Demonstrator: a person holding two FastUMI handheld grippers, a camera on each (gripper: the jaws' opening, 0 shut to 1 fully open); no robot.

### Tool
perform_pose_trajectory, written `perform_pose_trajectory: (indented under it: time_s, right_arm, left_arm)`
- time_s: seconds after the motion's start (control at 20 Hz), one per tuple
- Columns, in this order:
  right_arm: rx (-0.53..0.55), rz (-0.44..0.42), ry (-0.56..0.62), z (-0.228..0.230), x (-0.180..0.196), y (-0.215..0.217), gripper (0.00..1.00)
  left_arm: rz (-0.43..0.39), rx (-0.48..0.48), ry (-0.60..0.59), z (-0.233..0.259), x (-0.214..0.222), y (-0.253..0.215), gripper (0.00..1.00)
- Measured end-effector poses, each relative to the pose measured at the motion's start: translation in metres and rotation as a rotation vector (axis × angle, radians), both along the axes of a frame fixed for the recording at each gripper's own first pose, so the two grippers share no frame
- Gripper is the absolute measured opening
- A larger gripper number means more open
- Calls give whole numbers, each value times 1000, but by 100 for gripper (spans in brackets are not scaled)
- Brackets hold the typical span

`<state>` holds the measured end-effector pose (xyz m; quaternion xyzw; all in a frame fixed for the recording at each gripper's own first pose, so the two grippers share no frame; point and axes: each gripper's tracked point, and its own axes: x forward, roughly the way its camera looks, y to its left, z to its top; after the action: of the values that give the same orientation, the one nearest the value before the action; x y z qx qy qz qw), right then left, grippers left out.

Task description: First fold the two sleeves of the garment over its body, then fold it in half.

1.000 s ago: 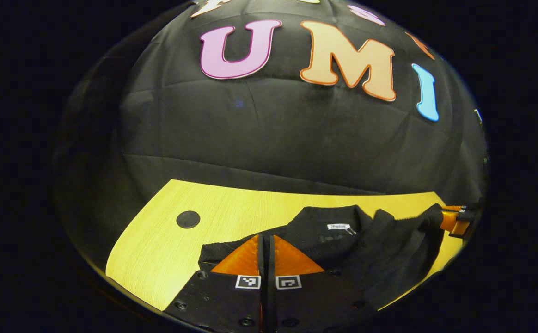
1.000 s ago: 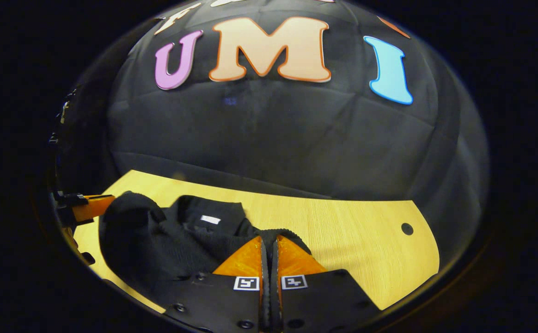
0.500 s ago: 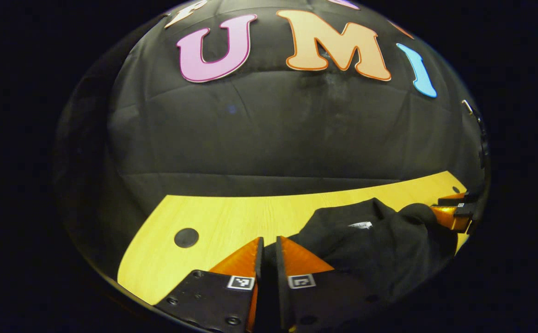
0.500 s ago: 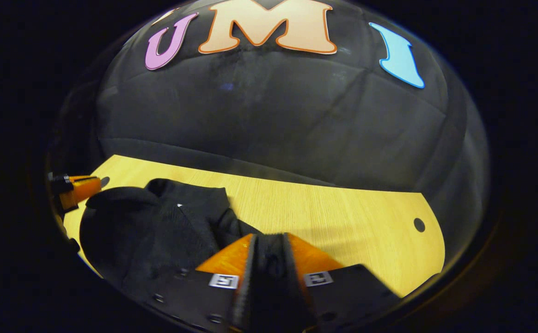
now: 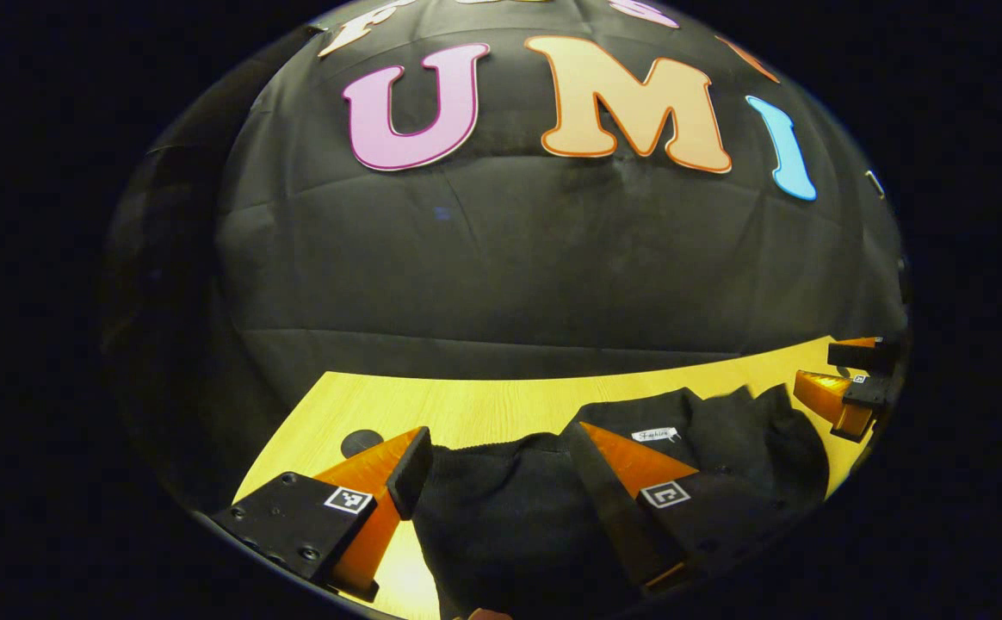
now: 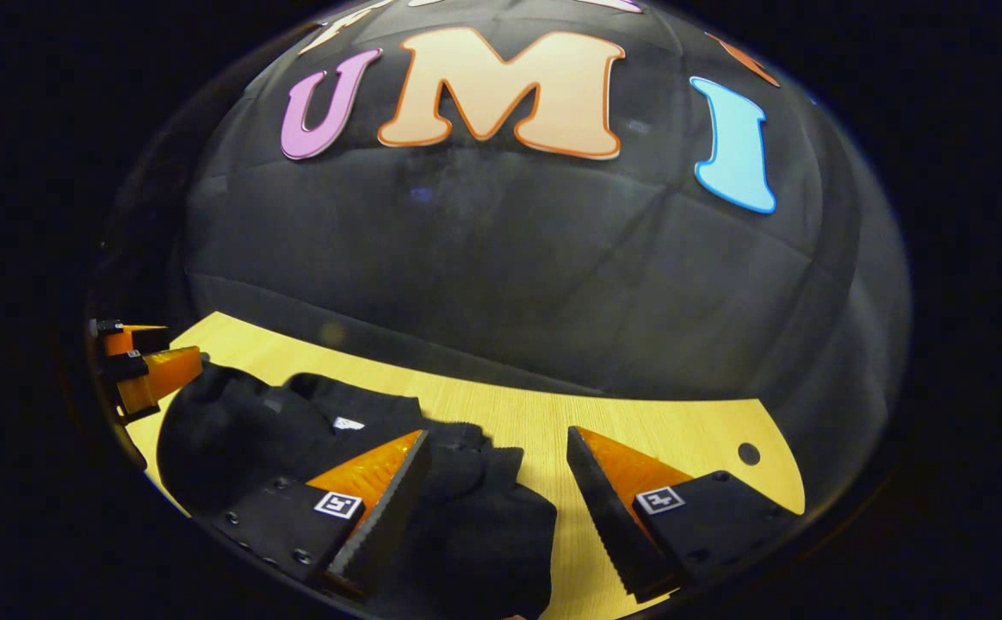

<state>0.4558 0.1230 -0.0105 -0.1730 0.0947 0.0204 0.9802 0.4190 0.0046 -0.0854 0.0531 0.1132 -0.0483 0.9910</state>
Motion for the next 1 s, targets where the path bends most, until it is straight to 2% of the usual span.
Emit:
perform_pose_trajectory:
  time_s: [0.25,0.5,0.65,0.7,0.75,0.8,0.85,0.9,0.95,1.0]
  right_arm:
    - [-3,43,-77,39,-50,6,100]
    - [91,113,-123,60,-129,4,99]
    - [72,147,-163,70,-177,-5,99]
    - [56,155,-175,69,-196,-9,97]
    - [43,165,-187,67,-214,-12,99]
    - [40,172,-198,64,-229,-14,100]
    - [47,186,-209,59,-247,-15,99]
    - [60,201,-208,53,-264,-14,99]
    - [67,214,-199,43,-281,-14,100]
    - [71,218,-188,33,-295,-18,98]
  left_arm:
    - [28,-1,-69,44,-39,11,97]
    - [32,-2,-172,95,-105,18,96]
    - [36,-25,-206,110,-150,15,96]
    - [35,-32,-226,116,-167,14,96]
    - [27,-35,-251,120,-182,12,100]
    - [26,-31,-265,122,-199,11,95]
    - [31,-26,-272,120,-216,13,100]
    - [33,-24,-273,116,-232,13,95]
    - [35,-25,-268,112,-249,12,95]
    - [39,-24,-264,108,-265,11,99]
